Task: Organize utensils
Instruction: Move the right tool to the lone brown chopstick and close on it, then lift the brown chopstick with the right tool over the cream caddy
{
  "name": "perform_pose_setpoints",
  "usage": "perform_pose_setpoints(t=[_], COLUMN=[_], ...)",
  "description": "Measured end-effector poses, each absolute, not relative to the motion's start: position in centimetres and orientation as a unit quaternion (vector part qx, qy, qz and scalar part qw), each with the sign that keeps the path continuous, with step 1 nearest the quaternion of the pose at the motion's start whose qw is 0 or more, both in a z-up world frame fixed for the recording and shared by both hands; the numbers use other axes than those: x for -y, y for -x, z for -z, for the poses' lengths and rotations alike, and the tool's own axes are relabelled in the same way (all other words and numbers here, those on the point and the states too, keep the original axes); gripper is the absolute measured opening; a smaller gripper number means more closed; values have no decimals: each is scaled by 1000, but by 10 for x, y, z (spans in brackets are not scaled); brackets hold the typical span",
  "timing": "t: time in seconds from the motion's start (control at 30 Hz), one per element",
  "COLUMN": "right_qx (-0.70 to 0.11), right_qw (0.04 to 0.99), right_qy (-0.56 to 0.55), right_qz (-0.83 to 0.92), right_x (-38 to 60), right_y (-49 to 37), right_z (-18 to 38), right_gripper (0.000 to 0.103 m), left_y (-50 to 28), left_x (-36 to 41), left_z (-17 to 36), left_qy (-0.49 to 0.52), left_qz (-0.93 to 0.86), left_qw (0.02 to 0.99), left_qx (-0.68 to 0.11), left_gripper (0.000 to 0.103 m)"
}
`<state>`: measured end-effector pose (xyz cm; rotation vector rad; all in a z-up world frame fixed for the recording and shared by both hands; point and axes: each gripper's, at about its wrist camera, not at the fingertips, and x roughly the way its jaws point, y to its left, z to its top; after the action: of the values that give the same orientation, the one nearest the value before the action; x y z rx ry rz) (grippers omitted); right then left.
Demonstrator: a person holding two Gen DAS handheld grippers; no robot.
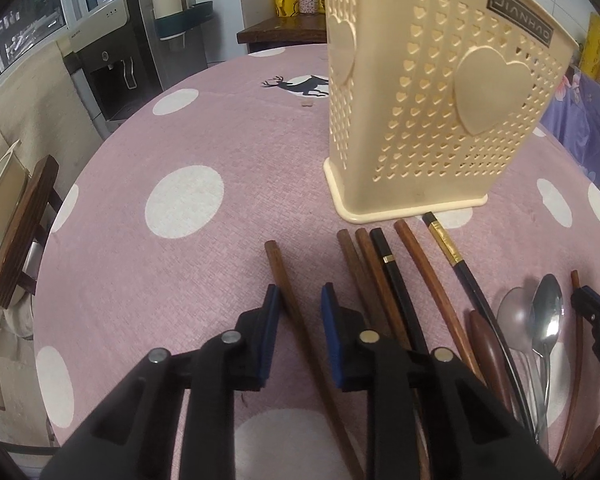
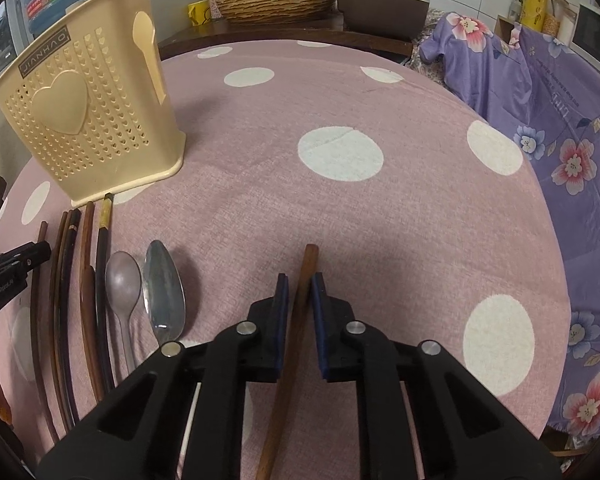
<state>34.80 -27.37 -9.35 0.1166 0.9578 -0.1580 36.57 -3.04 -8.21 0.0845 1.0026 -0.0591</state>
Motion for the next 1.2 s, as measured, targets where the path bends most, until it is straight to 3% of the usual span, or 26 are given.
perform_pose_setpoints(t=[0.1, 0.7, 0.93, 1.2], right_qx=[-459, -451, -444, -392], right_qw=[884, 889, 891, 912], right_qy=[-52, -39, -82, -122], right_qz=[74, 70, 41, -10], right_x=[272, 267, 278, 288], right_y=[-350, -347, -347, -339], right_z=[94, 96, 94, 60], right_gripper=[9, 8, 7, 7], left_y=[-366, -364, -365, -357], left_x=[30, 35, 32, 20], left_z=[82, 84, 83, 41], left_qy=[-46, -42, -21, 17], left_qz=[24, -4, -1, 17], left_qw=[877, 887, 891, 915], left_qx=[-478, -461, -454, -402], left_gripper=[12, 11, 9, 8])
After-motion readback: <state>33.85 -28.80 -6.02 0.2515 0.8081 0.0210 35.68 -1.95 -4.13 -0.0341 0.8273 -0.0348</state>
